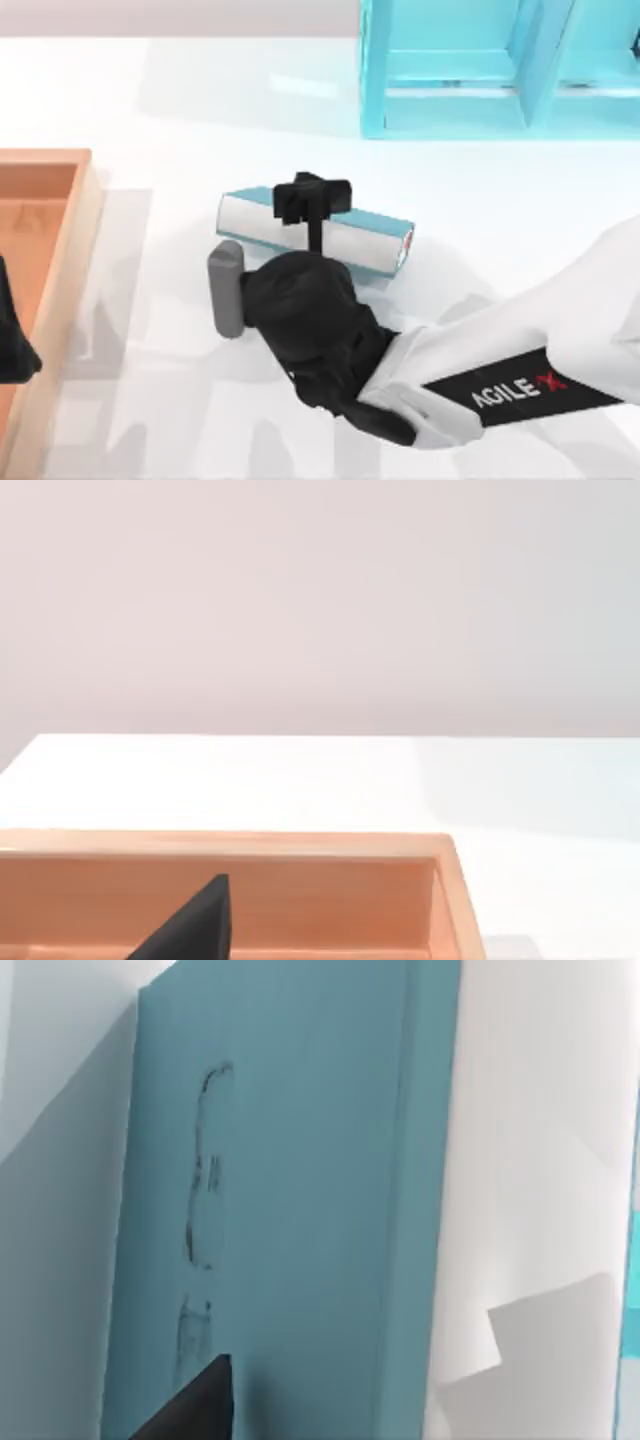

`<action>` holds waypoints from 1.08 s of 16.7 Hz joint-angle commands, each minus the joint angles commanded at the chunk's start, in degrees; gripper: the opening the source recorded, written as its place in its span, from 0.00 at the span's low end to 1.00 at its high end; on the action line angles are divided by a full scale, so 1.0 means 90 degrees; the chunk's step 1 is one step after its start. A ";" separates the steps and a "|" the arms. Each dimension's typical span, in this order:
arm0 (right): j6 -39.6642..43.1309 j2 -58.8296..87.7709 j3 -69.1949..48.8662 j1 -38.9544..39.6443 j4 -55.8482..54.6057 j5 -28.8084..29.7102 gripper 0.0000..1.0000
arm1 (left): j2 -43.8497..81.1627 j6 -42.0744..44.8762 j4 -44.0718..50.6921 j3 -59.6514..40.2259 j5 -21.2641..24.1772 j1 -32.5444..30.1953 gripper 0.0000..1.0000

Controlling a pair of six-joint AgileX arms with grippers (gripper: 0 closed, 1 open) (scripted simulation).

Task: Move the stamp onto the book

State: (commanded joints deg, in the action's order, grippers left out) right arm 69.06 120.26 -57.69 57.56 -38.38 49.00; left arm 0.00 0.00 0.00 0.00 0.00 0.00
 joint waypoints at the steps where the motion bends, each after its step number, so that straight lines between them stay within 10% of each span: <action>1: -0.0078 -0.0050 0.0030 0.0082 0.0082 0.0083 1.00 | 0.0000 0.0000 0.0000 0.0000 0.0000 0.0000 1.00; 11: -0.2522 -0.1205 0.0943 0.2406 0.2477 0.1995 1.00 | 0.0000 0.0000 0.0000 0.0000 0.0000 0.0000 1.00; 18: -0.2636 -0.1309 0.1015 0.2417 0.2570 0.1996 1.00 | 0.0000 0.0000 0.0000 0.0000 0.0000 0.0000 1.00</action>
State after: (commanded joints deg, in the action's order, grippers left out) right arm 45.33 108.48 -48.56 79.31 -15.26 66.97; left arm 0.00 0.00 0.00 0.00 0.00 0.00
